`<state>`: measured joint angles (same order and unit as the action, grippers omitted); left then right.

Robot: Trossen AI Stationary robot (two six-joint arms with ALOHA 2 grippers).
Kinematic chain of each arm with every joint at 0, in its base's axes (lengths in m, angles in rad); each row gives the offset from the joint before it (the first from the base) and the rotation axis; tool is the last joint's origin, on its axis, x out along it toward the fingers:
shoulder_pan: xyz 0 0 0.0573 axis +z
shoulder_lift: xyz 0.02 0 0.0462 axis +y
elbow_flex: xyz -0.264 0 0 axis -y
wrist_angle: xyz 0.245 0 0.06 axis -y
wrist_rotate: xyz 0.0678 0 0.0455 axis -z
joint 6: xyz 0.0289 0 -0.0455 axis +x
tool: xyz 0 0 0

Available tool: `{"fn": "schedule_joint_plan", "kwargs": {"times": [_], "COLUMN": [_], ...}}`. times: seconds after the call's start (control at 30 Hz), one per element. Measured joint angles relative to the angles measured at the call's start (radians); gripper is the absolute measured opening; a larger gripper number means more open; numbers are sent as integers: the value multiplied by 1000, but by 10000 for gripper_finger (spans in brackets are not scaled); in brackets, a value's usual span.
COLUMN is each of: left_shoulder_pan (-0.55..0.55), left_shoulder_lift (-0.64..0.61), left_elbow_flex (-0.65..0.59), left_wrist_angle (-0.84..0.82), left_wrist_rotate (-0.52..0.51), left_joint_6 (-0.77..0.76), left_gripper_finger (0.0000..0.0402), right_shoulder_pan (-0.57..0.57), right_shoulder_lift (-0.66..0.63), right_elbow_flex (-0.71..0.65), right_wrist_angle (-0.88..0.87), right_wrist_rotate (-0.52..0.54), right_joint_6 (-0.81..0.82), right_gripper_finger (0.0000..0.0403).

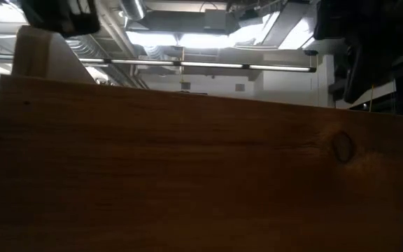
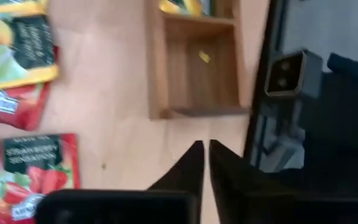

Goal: Pick & Place Tea
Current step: Move the wooden organizer to the middle right of the table

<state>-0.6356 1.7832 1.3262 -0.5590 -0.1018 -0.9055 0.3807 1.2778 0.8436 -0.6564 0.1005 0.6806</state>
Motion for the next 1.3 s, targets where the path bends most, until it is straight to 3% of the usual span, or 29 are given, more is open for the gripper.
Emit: {"fn": "schedule_joint_plan", "kwargs": {"times": [0.23,0.4,0.8,1.0,1.3], "left_shoulder_pan": [-32,-29,-16,10,111], "left_shoulder_lift": [56,130,222,230,228], "left_elbow_flex": [1,0,0,0,0], "left_wrist_angle": [20,121,201,212,221], "left_wrist_rotate": [-3,16,12,-103,-185], "left_joint_6": [6,95,167,220,380], "left_gripper_finger": [2,1,1,2,1], "right_shoulder_pan": [105,173,272,302,313], "right_shoulder_lift": [0,0,0,0,0], "right_elbow_flex": [0,0,0,0,0], "right_wrist_angle": [8,20,96,107,106], "right_wrist_rotate": [1,2,-15,-16,-6], "right_joint_6": [129,221,347,370,358], "right_gripper_finger": [87,87,87,87,87]}}
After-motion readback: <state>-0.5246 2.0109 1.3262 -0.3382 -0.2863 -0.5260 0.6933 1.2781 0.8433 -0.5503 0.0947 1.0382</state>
